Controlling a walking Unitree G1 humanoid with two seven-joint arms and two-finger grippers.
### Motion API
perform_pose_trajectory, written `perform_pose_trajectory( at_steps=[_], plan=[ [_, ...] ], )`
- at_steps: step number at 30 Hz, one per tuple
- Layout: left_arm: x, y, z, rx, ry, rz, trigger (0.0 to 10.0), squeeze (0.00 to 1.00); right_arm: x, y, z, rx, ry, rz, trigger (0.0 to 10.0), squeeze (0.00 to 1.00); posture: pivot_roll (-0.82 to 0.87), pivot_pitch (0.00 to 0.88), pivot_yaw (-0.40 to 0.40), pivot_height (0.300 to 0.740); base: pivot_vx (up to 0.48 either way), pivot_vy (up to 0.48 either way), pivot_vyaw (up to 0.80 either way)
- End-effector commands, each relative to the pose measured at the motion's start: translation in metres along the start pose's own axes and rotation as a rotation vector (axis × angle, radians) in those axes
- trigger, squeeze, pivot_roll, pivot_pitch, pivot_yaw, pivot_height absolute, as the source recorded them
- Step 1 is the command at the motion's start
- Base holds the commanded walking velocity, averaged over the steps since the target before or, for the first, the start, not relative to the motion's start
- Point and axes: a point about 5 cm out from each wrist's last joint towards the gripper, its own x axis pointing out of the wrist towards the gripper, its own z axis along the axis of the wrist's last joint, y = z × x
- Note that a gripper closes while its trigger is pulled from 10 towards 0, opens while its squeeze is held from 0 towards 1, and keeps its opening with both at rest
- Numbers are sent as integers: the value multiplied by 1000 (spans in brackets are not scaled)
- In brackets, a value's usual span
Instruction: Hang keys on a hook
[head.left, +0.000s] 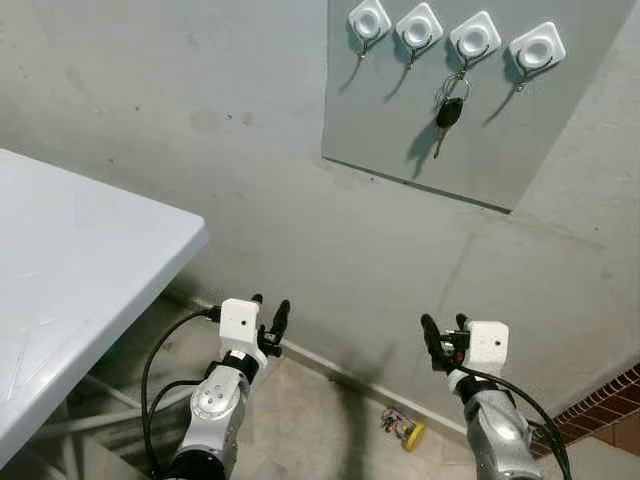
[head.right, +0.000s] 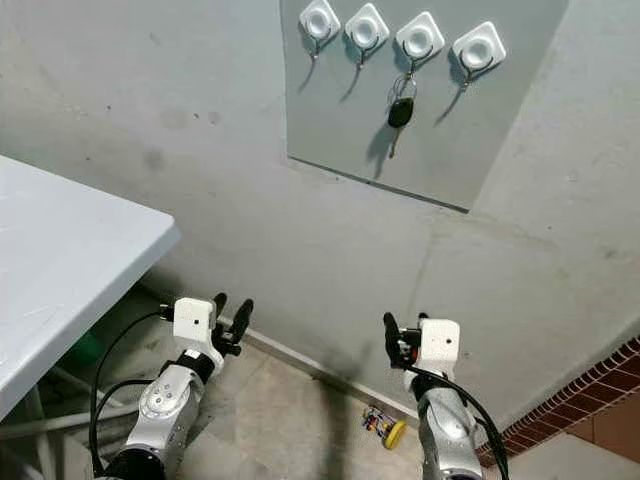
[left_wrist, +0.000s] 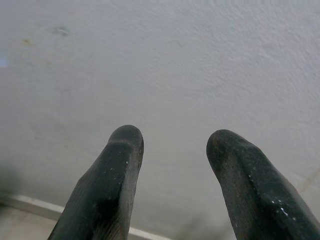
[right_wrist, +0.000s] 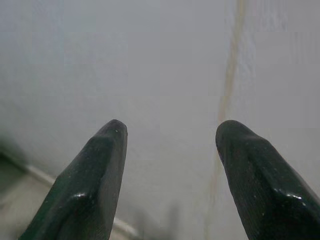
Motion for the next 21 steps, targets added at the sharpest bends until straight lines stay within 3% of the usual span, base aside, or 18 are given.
perform_pose_trajectory(
  at_steps=[1,3,7,8,10,12,15,19,21],
  plan=[
    [5,4,13,-2,-49,29,10000,0,5,4,16,-8,-73,24,10000,0,-8,21,2,740,0,0,0],
    [6,3,16,-2,-58,31,10000,0,6,4,18,-7,-82,24,10000,0,-8,21,2,740,0,0,0],
    [14,4,41,-38,-140,90,10000,0,12,5,36,-27,-131,35,10000,0,-4,19,-5,740,0,0,0],
    [18,5,52,-99,-171,99,10000,0,16,4,42,-39,-128,28,10000,0,-4,19,-5,740,0,0,0],
    [21,8,55,-137,-156,128,10000,0,18,5,46,-40,-132,27,10000,0,-3,23,-7,740,0,0,0],
    [27,11,56,-196,-83,174,10000,0,21,6,53,-57,-139,28,10000,0,-3,25,-6,740,0,0,0],
    [27,11,60,-81,-52,154,10000,0,23,8,59,-60,-141,22,10000,0,-3,31,-3,740,0,0,0],
    [21,13,63,-65,-23,147,10000,0,21,8,63,-104,-144,2,10000,0,-4,35,1,740,0,0,0],
    [19,13,69,-49,-22,116,10000,0,21,8,64,-69,-127,6,10000,0,-3,47,-6,740,0,0,0]
  ],
)
